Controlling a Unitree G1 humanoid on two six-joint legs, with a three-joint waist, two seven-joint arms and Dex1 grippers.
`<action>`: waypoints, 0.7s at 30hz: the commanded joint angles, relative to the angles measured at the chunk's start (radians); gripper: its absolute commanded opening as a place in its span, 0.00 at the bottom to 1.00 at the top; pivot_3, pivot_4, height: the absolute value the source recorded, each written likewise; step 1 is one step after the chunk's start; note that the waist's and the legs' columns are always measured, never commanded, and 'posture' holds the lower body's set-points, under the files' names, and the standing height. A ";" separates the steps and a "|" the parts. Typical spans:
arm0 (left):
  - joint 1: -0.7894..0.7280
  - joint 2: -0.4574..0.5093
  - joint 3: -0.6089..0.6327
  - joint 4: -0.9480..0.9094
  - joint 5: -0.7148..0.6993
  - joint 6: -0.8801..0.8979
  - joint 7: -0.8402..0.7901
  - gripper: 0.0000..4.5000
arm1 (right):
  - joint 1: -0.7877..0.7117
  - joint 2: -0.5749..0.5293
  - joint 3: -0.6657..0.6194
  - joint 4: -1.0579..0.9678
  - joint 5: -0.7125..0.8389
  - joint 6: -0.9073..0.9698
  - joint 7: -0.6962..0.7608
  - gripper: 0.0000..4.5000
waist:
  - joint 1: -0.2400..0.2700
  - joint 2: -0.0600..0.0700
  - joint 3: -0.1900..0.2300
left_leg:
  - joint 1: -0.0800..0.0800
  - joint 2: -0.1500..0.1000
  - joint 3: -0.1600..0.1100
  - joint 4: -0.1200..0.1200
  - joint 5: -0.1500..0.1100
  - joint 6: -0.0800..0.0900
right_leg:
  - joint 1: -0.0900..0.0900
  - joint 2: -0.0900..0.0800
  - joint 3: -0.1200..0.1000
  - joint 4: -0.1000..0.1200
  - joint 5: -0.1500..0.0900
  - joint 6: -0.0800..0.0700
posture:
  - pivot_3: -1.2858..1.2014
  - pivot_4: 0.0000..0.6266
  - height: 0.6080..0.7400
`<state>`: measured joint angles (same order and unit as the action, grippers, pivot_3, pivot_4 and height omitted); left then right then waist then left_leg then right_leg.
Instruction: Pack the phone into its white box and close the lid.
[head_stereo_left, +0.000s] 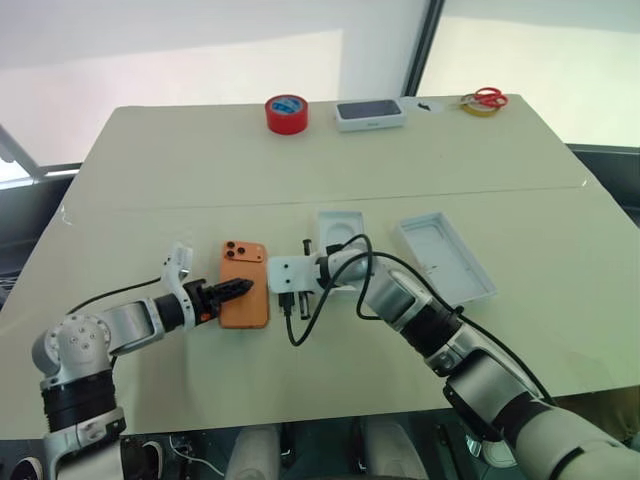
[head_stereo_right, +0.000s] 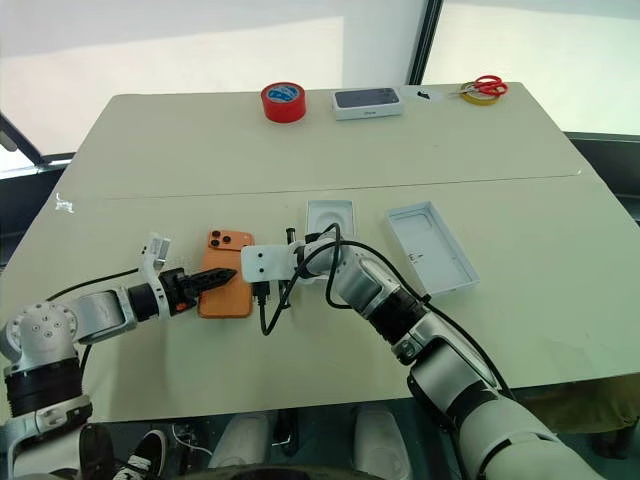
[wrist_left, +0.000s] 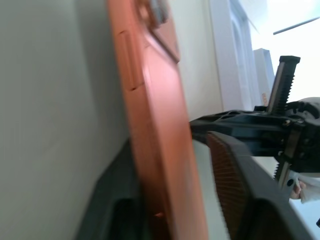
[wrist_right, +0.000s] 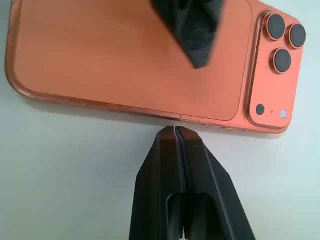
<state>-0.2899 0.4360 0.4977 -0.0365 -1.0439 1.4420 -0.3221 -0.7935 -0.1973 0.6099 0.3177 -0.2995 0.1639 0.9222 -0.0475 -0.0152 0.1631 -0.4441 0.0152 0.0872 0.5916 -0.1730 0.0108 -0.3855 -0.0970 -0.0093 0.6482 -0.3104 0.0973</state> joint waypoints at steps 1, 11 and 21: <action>0.001 0.001 0.029 0.027 -0.022 0.028 0.005 0.23 | -0.011 0.003 -0.025 -0.010 0.005 -0.008 -0.008 0.00 | 0.000 0.000 0.000 | 0.000 0.000 0.000 0.000 0.000 0.000 | 0.000 0.000 0.000 0.000 0.000 0.000 | 0.52 0.24 1.00; -0.017 -0.015 0.052 0.079 -0.039 0.020 0.021 0.01 | -0.013 0.011 -0.042 0.001 0.015 -0.023 -0.037 0.00 | 0.001 -0.002 0.000 | 0.000 0.000 0.000 0.000 0.000 0.000 | -0.001 0.000 0.000 0.000 0.000 0.000 | 0.52 0.24 1.00; -0.039 -0.076 0.141 0.103 -0.171 0.012 0.037 0.00 | 0.008 0.015 -0.330 -0.190 0.401 0.217 0.105 0.18 | 0.003 -0.002 0.000 | -0.001 0.000 0.000 -0.001 0.000 0.000 | -0.002 0.000 0.000 0.000 0.000 0.000 | 0.52 0.24 1.00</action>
<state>-0.3218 0.3685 0.6107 0.0793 -1.1634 1.4707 -0.2799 -0.7812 -0.1661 0.3440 0.2034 0.0081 0.3409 0.9788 -0.0442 -0.0174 0.1636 -0.4457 0.0156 0.0870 0.5909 -0.1729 0.0106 -0.3874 -0.0973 -0.0094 0.6482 -0.3103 0.0975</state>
